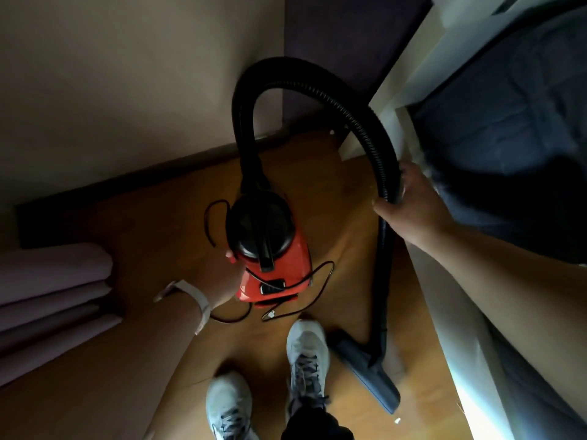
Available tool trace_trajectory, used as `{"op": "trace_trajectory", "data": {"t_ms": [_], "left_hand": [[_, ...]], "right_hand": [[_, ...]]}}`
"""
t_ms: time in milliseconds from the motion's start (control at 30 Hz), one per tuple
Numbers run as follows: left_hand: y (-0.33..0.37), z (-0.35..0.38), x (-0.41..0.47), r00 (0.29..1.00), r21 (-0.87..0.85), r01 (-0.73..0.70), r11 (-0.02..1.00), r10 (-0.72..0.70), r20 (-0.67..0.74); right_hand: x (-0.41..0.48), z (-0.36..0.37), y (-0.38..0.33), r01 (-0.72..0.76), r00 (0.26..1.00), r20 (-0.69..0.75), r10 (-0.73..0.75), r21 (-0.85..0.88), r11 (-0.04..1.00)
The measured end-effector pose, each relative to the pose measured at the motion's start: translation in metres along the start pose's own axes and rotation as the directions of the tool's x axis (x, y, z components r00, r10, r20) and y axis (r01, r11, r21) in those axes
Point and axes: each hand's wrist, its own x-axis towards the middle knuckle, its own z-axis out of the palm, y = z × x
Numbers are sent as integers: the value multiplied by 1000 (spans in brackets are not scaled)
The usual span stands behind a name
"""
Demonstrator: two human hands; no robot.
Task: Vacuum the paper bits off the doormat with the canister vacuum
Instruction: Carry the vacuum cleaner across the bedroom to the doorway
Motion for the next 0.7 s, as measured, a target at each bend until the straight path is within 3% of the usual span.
{"op": "trace_trajectory", "data": {"t_ms": [167, 300, 467, 600, 700], "left_hand": [[-3, 15, 36, 992, -156, 87, 984, -100, -78], [-12, 24, 55, 980, -251, 160, 955, -183, -72], [-14, 16, 53, 985, -287, 100, 953, -135, -104], [-16, 5, 46, 993, -367, 99, 925, -118, -29], [-3, -1, 28, 997, -444, 23, 896, -54, -59]], "right_hand": [[25, 30, 11, 10, 999, -50, -8, 36, 999], [27, 53, 22, -25, 1000, -12, 26, 22, 999], [18, 72, 30, -78, 997, 18, 78, 12, 997], [6, 75, 20, -17, 1000, -3, 18, 103, 995], [-3, 67, 10, 32, 999, -18, -30, 155, 987]]}}
